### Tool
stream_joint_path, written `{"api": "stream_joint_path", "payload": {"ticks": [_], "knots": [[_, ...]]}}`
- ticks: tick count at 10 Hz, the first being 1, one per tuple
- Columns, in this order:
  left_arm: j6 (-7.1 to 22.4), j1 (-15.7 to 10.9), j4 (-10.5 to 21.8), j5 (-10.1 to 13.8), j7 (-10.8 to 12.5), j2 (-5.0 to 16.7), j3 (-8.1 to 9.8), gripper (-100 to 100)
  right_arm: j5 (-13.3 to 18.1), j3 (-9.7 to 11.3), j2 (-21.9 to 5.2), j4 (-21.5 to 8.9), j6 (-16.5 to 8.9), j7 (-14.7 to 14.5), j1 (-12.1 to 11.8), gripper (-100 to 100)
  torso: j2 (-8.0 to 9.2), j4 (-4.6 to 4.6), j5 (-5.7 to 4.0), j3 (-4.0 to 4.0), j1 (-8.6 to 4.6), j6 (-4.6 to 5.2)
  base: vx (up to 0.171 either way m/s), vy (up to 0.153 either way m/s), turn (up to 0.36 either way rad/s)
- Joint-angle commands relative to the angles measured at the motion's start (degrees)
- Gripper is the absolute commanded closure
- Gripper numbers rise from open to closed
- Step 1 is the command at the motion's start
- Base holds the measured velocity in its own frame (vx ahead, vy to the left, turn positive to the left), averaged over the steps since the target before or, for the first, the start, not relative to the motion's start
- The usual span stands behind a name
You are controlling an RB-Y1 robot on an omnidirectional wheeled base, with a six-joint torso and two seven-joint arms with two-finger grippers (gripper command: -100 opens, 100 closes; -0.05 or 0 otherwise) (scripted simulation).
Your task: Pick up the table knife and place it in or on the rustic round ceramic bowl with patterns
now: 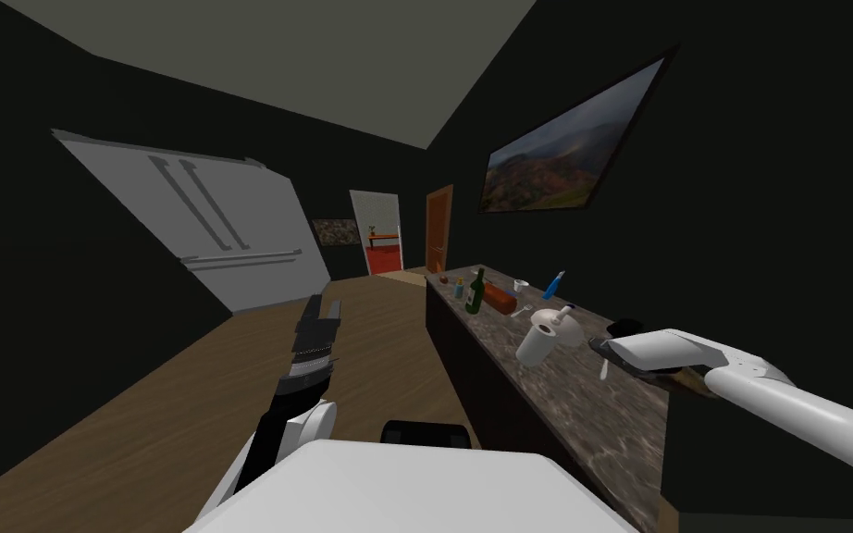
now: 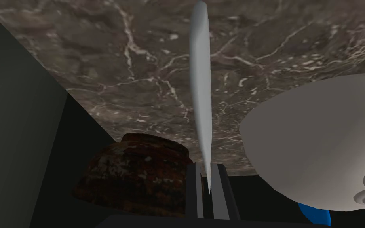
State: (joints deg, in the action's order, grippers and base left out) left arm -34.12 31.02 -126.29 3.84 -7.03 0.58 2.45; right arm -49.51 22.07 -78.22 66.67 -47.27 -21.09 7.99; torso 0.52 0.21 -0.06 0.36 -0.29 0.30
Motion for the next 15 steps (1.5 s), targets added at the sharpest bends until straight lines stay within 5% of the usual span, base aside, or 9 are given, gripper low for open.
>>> {"api": "stream_joint_path", "payload": {"ticks": [1, 8, 11, 12, 15], "knots": [[0.00, 0.00, 0.00, 0.00, 0.00, 0.00, 0.00, 0, -0.39, -0.58, -1.65, 0.18, -0.03, 0.72, -0.99, 100, 0.00, 0.00, 0.00, 0.00, 0.00, 0.00, -0.059, -0.058, 0.098], [0.00, 0.00, 0.00, 0.00, 0.00, 0.01, 0.01, 0, -4.90, -1.11, -8.34, -6.65, -1.02, -1.67, -1.20, 100, 0.02, -0.03, -0.06, -0.01, -0.27, 0.15, -0.074, -0.100, 0.189], [0.00, 0.00, 0.00, 0.00, 0.00, 0.01, 0.01, 0, -4.75, -0.47, -8.64, -7.30, -1.78, -1.33, -0.95, 100, -0.11, -0.08, -0.14, -0.09, -0.49, 0.11, -0.053, -0.111, 0.175], [0.00, 0.02, 0.00, 0.00, 0.00, 0.01, 0.01, 0, -4.76, -0.45, -8.72, -7.44, -1.89, -1.46, -0.85, -100, -0.22, -0.13, -0.17, -0.16, -0.31, 0.20, -0.004, -0.013, -0.007], [0.00, 0.02, 0.00, 0.00, 0.00, 0.00, 0.01, 0, -4.76, -0.46, -8.72, -7.43, -1.87, -1.45, -0.86, -100, -0.35, -0.16, -0.09, -0.24, -0.02, 0.19, -0.001, -0.002, 0.000]]}}
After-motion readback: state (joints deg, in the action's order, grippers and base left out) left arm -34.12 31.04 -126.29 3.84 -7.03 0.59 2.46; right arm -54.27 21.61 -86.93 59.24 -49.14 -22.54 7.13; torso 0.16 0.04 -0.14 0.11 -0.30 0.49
